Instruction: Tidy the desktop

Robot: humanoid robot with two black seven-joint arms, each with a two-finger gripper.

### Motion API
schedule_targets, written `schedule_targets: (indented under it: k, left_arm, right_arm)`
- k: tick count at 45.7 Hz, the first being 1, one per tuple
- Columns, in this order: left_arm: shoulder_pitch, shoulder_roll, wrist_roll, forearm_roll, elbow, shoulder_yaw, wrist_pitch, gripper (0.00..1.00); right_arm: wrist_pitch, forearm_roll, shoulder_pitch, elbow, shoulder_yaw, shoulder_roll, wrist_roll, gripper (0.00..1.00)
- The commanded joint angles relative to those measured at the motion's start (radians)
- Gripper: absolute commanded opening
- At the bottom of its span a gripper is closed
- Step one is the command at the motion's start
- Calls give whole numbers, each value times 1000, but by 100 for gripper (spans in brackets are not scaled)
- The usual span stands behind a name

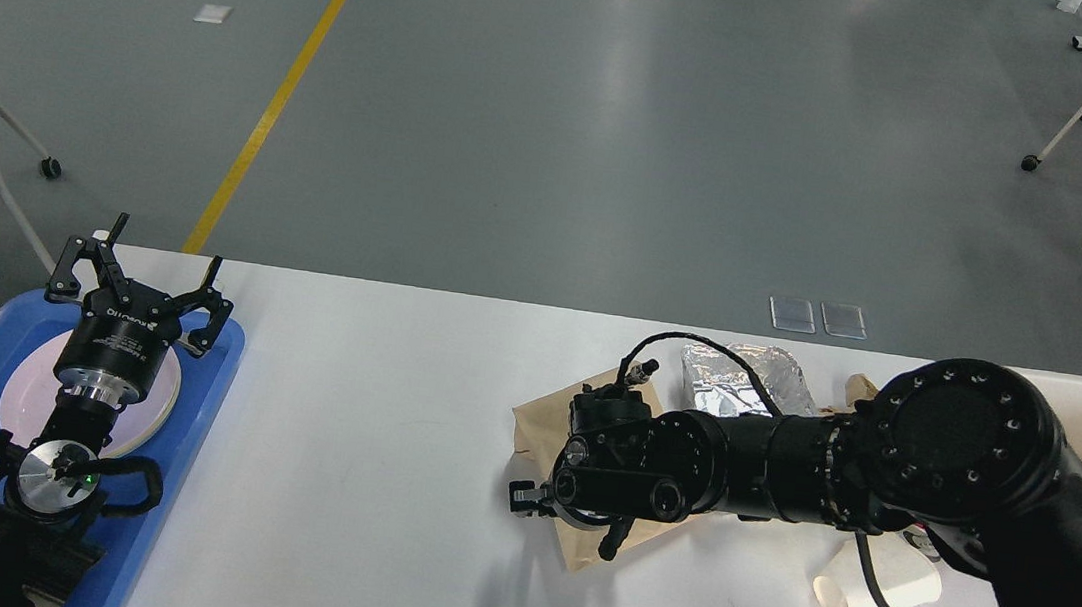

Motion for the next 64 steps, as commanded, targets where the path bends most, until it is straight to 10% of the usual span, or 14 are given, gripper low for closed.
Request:
schedule_targets:
  k: [1,6,37,58,64]
  left_arm:
    - [0,0,0,-1,0,0,0,96]
    - [0,0,0,-1,0,0,0,96]
    - [0,0,0,-1,0,0,0,96]
    - [0,2,0,-1,0,0,0,96]
    - [0,2,0,-1,0,0,0,96]
  right_arm:
    - [0,0,-34,-30,2,0,0,41]
    - [0,14,-44,-30,2,1,0,0]
    - [-42,299,226,244,11,-103,8,0]
    - [460,569,751,381,-139,-367,9,0]
    - [576,597,903,382,-296,-454,96,0]
